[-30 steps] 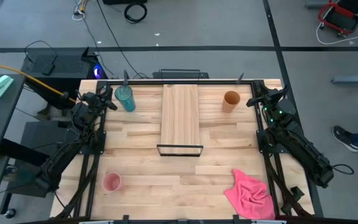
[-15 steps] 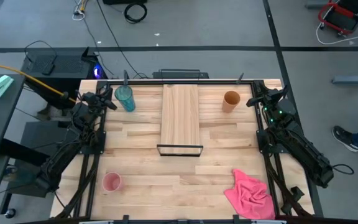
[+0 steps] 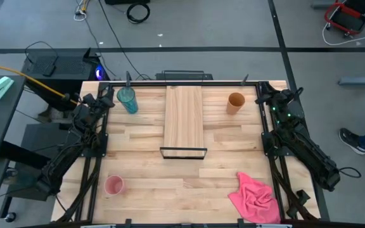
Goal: Stack small to large cups/mugs on shelf
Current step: Put the pink cup on the shelf
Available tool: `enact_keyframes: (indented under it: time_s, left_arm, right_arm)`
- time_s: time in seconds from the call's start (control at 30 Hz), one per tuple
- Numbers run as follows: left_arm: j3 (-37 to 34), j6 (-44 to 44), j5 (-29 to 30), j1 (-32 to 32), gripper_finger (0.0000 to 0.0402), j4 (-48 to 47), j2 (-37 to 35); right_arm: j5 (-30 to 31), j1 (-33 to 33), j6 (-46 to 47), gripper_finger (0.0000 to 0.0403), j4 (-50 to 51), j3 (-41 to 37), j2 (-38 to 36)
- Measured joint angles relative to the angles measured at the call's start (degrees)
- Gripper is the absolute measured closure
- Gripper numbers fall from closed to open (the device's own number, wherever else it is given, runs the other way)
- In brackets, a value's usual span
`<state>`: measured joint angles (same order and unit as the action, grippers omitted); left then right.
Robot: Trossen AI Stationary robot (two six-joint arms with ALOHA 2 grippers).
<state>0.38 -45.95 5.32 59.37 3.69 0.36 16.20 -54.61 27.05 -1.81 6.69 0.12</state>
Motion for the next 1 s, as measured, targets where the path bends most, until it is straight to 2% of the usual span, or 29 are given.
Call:
enact_keyframes:
  time_s: [0.17,0.27,0.47,0.63,0.83,1.0]
  left_arm:
    - [0.00,0.51,-1.59,0.00,0.0372,7.33,0.00]
    - [0.00,3.14,-3.27,0.00,0.0379,12.76,0.00]
    - [0.23,1.59,-7.72,0.00,0.0391,21.74,-0.02]
    - [5.64,3.60,-15.04,0.02,0.0384,22.28,-0.04]
    - [16.15,7.73,-20.70,0.02,0.0371,19.08,0.00]
    - [29.39,14.69,-24.16,0.02,0.0373,0.63,1.65]
  right_arm:
    - [-0.47,0.00,10.37,0.0294,-0.04,1.67,0.00]
    - [-3.71,0.03,15.20,0.0294,0.00,2.58,0.00]
    - [-10.92,0.02,15.84,0.0294,0.00,5.06,0.00]
    - [-18.97,0.02,14.95,0.0294,-0.06,8.10,0.00]
    - [-23.76,0.02,14.51,0.0294,-0.04,12.04,0.00]
    - [-27.64,0.02,13.90,0.0294,0.69,14.71,0.00]
